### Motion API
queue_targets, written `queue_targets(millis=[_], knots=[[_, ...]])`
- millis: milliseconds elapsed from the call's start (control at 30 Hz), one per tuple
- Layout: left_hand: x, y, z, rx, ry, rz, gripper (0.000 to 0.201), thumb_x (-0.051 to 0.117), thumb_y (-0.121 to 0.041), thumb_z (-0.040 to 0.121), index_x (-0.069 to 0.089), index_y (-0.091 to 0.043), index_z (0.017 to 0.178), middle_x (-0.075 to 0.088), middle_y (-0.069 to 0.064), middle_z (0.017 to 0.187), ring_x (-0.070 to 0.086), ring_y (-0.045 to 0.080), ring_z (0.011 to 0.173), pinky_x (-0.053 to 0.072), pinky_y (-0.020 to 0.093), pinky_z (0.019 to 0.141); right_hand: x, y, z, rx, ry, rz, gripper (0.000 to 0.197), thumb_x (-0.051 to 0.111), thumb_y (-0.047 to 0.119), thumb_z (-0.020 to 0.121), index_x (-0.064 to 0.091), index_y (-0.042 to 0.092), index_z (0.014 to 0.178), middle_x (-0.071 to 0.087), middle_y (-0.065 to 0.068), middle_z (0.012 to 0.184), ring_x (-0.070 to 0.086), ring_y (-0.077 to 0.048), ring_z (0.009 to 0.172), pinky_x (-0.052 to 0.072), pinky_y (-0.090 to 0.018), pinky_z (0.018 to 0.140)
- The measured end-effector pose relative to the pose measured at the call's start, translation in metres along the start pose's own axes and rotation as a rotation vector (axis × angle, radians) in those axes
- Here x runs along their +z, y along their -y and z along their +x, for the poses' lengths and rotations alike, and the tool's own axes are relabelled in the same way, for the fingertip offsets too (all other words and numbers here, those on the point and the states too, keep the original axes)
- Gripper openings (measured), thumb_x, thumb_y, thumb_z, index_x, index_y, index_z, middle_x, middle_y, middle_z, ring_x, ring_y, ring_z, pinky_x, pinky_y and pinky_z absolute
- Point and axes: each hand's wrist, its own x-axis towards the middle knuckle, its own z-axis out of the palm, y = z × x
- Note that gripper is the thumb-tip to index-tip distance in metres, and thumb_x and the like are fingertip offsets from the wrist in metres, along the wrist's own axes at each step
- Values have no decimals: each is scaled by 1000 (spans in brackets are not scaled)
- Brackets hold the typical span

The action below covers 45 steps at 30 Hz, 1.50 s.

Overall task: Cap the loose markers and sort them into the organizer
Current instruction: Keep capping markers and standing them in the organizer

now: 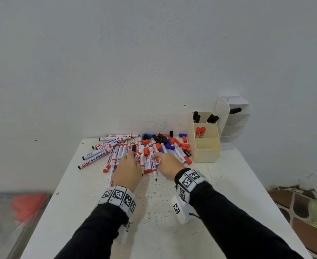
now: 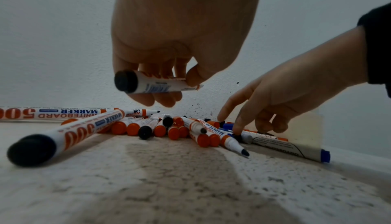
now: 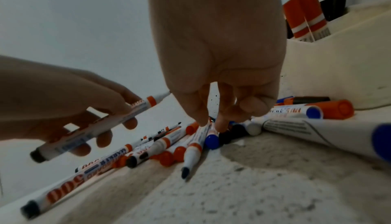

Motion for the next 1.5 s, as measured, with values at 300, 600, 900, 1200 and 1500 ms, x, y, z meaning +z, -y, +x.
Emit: queue_targets(millis=[300, 600, 900, 1200, 1500], knots=[[-4, 8, 1, -3, -26, -20, 39, 37, -21, 96, 39, -12, 134, 53, 8, 120, 58, 18, 93, 52, 37, 78, 9, 8, 6, 22, -37, -191, 29, 46, 15, 91, 55, 18, 119, 48, -9, 126, 54, -27, 108, 48, -38, 90], [-10, 11, 2, 5, -19, -11, 37, 36, -21, 97, 39, -14, 133, 52, 6, 126, 56, 18, 104, 51, 35, 84, 9, 18, 40, -132, -88, -407, 63, 41, 6, 92, 17, 21, 147, 11, 2, 156, 14, -36, 139, 19, -51, 112], [-9, 14, 11, 11, -42, 17, 38, 34, -22, 97, 39, -15, 134, 50, 3, 129, 55, 15, 104, 46, 28, 76, 15, 12, 65, -128, -241, -418, 40, 45, 30, 95, 43, 17, 133, 26, -10, 146, 28, -31, 132, 29, -47, 108], [-2, 11, 15, 14, -26, 68, 39, 30, -25, 99, 34, -13, 136, 54, 6, 119, 59, 20, 93, 53, 36, 76, 4, 12, 59, -208, -418, 132, 23, 52, 18, 90, 49, 16, 113, 59, -5, 108, 59, -18, 91, 52, -36, 84], [3, 11, 20, -29, -3, 46, 36, 23, -35, 101, 45, -15, 120, 56, -2, 85, 56, 14, 75, 47, 29, 65, -13, -13, 52, 0, -326, 47, 26, 48, 11, 92, 57, 15, 116, 61, -6, 114, 58, -20, 99, 51, -33, 87]])
